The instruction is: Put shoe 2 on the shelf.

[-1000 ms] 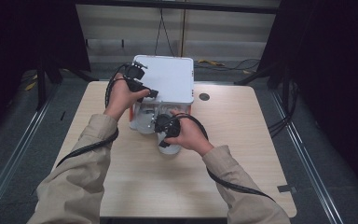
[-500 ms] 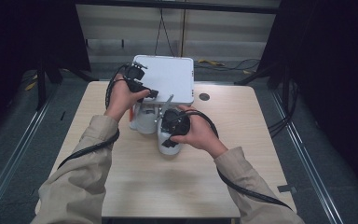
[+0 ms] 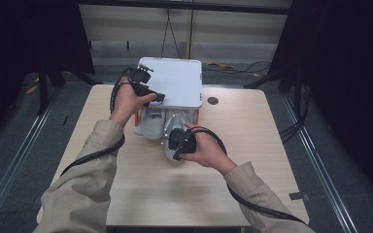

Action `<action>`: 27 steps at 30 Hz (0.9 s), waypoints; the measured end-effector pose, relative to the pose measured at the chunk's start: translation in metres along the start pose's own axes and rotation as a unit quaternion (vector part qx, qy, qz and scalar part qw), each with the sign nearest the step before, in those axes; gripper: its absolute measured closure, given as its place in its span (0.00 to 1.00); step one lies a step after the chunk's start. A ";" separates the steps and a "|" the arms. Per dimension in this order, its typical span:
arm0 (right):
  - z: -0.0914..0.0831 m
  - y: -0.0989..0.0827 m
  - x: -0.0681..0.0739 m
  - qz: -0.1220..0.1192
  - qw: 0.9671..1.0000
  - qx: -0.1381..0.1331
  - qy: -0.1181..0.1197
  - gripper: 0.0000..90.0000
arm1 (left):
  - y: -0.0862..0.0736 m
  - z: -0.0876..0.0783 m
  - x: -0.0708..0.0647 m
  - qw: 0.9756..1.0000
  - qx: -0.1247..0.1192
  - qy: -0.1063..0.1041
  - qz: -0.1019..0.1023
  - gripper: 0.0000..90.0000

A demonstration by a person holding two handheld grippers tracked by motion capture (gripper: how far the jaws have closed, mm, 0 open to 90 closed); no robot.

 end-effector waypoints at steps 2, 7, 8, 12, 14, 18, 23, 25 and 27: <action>0.005 -0.002 -0.004 -0.001 1.000 0.001 -0.005 1.00 | 0.000 0.000 0.000 1.000 0.001 -0.001 0.000 0.25; 0.007 -0.003 -0.014 0.008 1.000 -0.013 -0.005 1.00 | 0.000 0.000 0.000 1.000 0.002 0.001 0.000 0.25; 0.007 -0.002 -0.015 0.007 1.000 -0.012 -0.002 1.00 | 0.000 0.000 0.000 1.000 0.002 0.001 0.000 0.25; 0.008 0.002 -0.022 -0.003 1.000 -0.004 -0.028 1.00 | 0.000 0.001 -0.001 1.000 -0.003 0.002 -0.003 0.25; 0.010 0.002 -0.028 0.002 0.999 -0.008 -0.033 1.00 | 0.000 0.000 0.000 1.000 0.000 0.000 0.001 0.25; 0.014 0.002 -0.039 0.027 0.999 -0.016 -0.030 1.00 | 0.000 0.000 0.000 1.000 0.000 0.000 0.001 0.25; 0.018 0.003 -0.050 0.032 0.999 -0.008 -0.038 1.00 | -0.001 0.000 0.000 1.000 -0.001 0.000 0.002 0.25; 0.020 0.004 -0.053 0.038 0.999 -0.011 -0.032 1.00 | -0.001 0.000 0.000 1.000 -0.001 0.000 0.002 0.25; 0.021 0.004 -0.056 0.039 0.998 -0.010 -0.040 1.00 | 0.000 0.000 0.000 1.000 -0.001 0.001 0.001 0.25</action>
Point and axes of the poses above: each handheld gripper's, and its own axes: z roughly forward along the jaws, y roughly out of its top, x roughly to its left, the point moved 2 cm from there along z, roughly forward along the jaws, and after that the axes turned 13 degrees about -y, right-handed, at the moved point
